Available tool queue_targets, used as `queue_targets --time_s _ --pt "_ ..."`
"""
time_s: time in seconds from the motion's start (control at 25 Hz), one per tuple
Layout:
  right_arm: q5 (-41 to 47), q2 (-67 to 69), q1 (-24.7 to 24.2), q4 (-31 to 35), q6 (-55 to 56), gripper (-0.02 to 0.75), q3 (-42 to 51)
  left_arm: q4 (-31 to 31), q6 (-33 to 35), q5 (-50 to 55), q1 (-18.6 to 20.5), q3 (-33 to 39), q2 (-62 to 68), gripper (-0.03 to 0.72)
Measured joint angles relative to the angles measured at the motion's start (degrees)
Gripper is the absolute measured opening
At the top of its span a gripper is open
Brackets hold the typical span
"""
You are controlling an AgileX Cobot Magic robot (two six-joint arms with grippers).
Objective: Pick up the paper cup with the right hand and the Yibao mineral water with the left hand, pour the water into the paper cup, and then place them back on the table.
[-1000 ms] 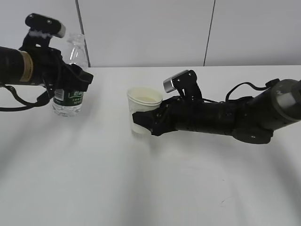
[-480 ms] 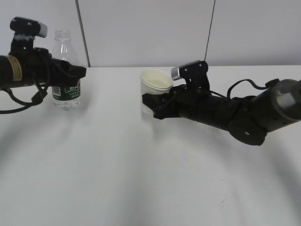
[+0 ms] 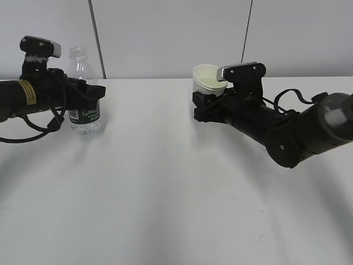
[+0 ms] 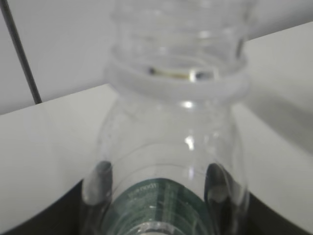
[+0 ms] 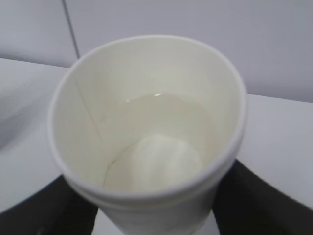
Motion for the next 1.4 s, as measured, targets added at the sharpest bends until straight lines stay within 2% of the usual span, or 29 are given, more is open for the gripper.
queue_targets --time_s 0.12,0.32,0.76,1.4 --pt "1.2 0.0 -0.4 7.0 -4.0 0.503 0.0 -0.5 1.1 -1.0 0.0 0.0 0.2 0.369" --pt "3.0 0.0 -3.1 10.2 -5.4 0.503 0.0 -1.3 2.6 -1.6 0.0 0.0 0.2 0.369" --pt "4.0 0.0 -10.2 9.6 -5.5 0.503 0.0 -5.2 6.7 -3.4 0.0 0.0 0.2 0.369" --pt "2.3 3.9 -10.3 7.1 -5.6 0.503 0.0 -8.5 10.4 -6.4 0.0 -0.3 4.8 0.371"
